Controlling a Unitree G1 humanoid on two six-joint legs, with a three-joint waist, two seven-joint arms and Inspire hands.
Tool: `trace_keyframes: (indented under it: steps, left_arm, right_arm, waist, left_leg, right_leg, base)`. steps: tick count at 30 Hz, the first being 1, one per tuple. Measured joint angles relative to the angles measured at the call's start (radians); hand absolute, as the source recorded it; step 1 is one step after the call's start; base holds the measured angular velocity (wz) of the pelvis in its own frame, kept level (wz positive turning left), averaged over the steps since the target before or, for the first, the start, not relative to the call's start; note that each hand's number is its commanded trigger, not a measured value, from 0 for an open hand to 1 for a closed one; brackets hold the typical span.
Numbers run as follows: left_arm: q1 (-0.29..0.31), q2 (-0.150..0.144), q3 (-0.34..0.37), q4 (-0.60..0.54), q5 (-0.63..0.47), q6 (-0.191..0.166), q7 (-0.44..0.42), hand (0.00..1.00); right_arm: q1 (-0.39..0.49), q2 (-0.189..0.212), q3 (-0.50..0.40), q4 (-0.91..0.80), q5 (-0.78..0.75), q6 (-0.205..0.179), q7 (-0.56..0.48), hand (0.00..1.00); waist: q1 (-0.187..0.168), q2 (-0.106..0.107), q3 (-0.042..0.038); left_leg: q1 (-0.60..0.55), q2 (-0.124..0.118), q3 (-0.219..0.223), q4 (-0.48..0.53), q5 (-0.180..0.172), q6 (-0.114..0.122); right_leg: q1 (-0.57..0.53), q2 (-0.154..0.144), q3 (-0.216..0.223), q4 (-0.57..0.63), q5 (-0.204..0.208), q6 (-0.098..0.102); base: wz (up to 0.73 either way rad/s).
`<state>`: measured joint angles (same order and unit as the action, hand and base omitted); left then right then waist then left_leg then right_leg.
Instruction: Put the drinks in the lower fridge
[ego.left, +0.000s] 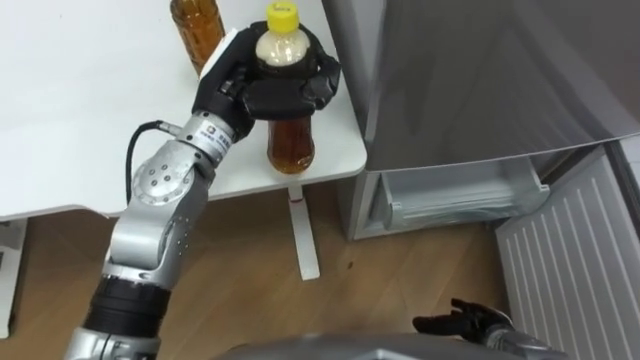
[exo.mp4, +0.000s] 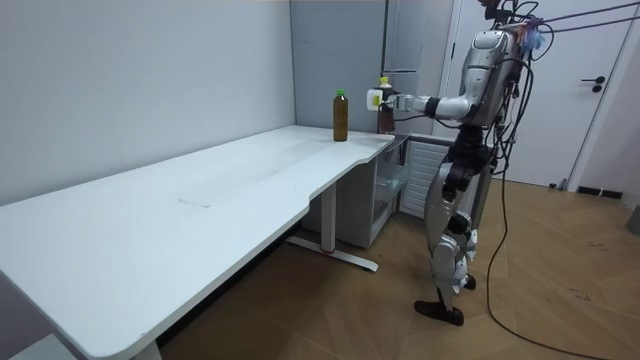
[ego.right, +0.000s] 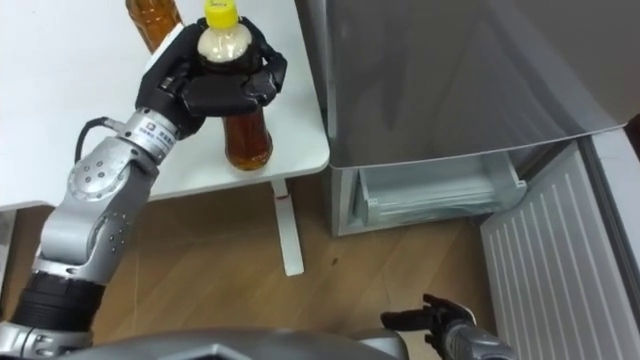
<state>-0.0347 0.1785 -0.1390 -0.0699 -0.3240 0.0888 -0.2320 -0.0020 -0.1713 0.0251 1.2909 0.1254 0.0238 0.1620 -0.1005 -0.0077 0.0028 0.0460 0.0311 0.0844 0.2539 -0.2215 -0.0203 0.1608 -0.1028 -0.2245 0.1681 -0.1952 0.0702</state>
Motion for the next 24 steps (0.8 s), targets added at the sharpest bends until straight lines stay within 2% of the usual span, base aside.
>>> trace_keyframes:
  steps: [4,11,14,17,19,24]
  left_arm:
    - [0.055,-0.003,0.000,-0.033,-0.043,0.000,-0.020,1.00]
    - [0.126,-0.001,-0.001,-0.020,-0.107,0.000,-0.025,1.00]
    - [0.159,0.000,-0.001,0.009,-0.127,0.000,-0.025,1.00]
    - [0.182,0.008,-0.002,0.020,-0.133,0.024,-0.025,1.00]
    - [0.193,0.010,-0.002,0.020,-0.144,0.030,-0.025,1.00]
    - [0.203,0.015,0.010,0.020,-0.197,0.030,-0.026,1.00]
  right_arm:
    - [0.002,-0.005,0.012,-0.004,0.002,0.000,0.004,0.00]
    - [0.008,0.003,0.055,-0.059,0.000,0.004,0.039,0.00]
    - [0.013,0.005,0.082,-0.114,0.000,0.024,0.068,0.00]
    - [0.014,0.002,0.105,-0.208,-0.015,0.041,0.093,0.00]
    - [0.013,0.000,0.105,-0.248,-0.020,0.041,0.123,0.00]
    - [0.054,0.002,0.105,-0.397,-0.093,0.055,0.161,0.00]
  waist:
    - [0.015,0.004,-0.0024]
    - [0.045,0.005,-0.0014]
    - [0.057,0.000,0.0018]
    - [0.063,-0.012,0.0064]
    - [0.070,-0.019,0.0055]
    - [0.084,-0.018,0.0046]
  left_leg:
    - [-0.007,0.000,-0.008,0.003,0.000,0.000]
    - [-0.013,0.000,-0.014,0.011,0.000,0.000]
    - [-0.017,0.000,-0.015,0.017,0.000,0.000]
    - [-0.030,-0.001,-0.026,0.019,0.000,0.000]
    - [-0.033,-0.002,-0.031,0.020,0.000,0.000]
    - [-0.035,-0.002,-0.032,0.032,0.000,0.000]
  right_leg:
    - [-0.002,0.000,-0.008,0.000,0.000,0.000]
    - [-0.002,0.000,-0.014,0.002,0.000,0.000]
    - [-0.004,0.000,-0.016,0.004,0.000,0.000]
    - [-0.007,0.001,-0.024,0.005,0.000,0.000]
    - [-0.007,0.001,-0.027,0.005,0.000,0.000]
    - [-0.005,0.000,-0.034,0.004,0.000,0.000]
  base:
    - [0.06]
    - [0.02]
    - [0.02]
    - [0.09]
    - [0.07]
    - [0.01]
